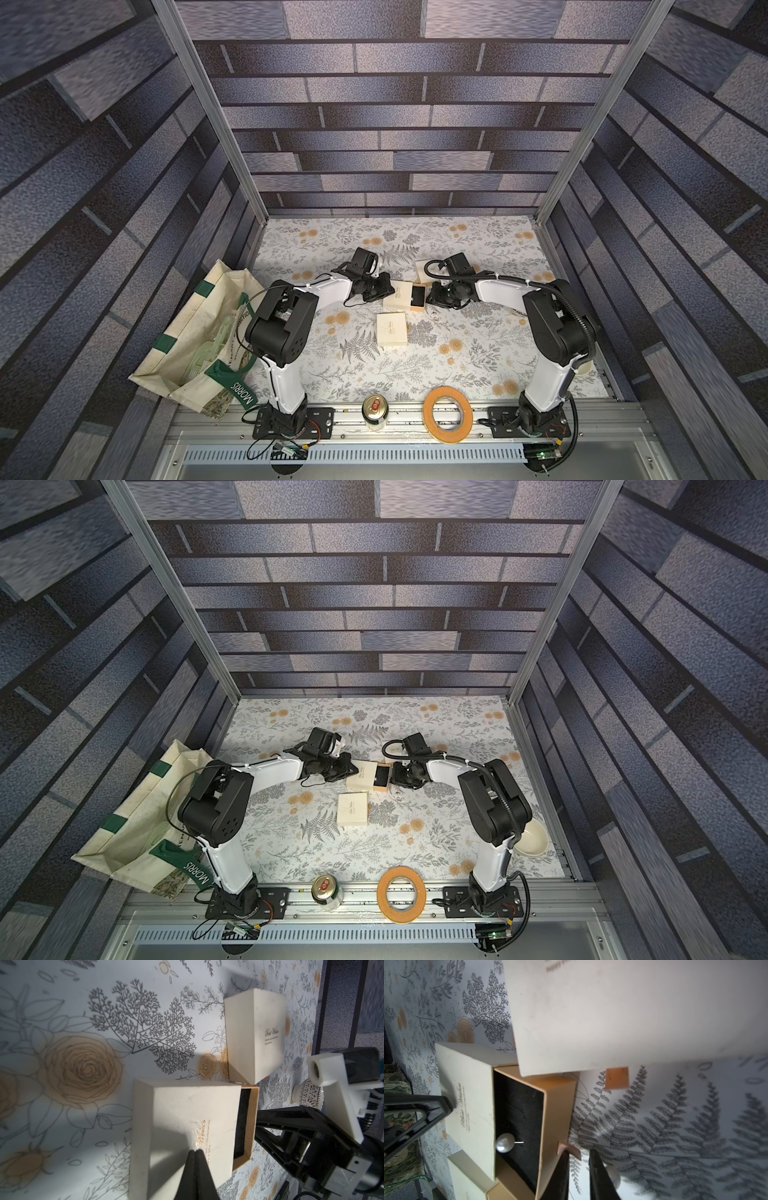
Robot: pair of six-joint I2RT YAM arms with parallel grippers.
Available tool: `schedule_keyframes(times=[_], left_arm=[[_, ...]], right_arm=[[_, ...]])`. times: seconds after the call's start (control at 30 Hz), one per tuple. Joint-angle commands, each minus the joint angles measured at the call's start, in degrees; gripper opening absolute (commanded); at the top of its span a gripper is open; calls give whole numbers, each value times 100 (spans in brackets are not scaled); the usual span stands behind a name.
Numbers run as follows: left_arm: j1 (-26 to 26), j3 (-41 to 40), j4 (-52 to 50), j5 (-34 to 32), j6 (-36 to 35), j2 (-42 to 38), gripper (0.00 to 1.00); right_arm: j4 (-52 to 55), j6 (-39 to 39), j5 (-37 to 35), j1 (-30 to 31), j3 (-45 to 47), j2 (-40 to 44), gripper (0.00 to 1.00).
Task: Take out the earrings from the drawer-style jewelry box
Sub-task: Open the drawer in the jewelry box.
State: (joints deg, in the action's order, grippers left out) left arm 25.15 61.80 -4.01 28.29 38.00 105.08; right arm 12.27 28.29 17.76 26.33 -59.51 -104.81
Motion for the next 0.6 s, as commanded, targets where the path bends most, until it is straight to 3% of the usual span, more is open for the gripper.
schedule_keyframes(times=[0.0, 0.57], left_arm=[[39, -74, -82, -61, 15, 15, 0], [35, -98, -82, -87, 21, 3, 0]], right_arm=[[-119, 14, 70, -53, 110, 222, 21], [-678, 230, 560, -242, 324, 269, 23]])
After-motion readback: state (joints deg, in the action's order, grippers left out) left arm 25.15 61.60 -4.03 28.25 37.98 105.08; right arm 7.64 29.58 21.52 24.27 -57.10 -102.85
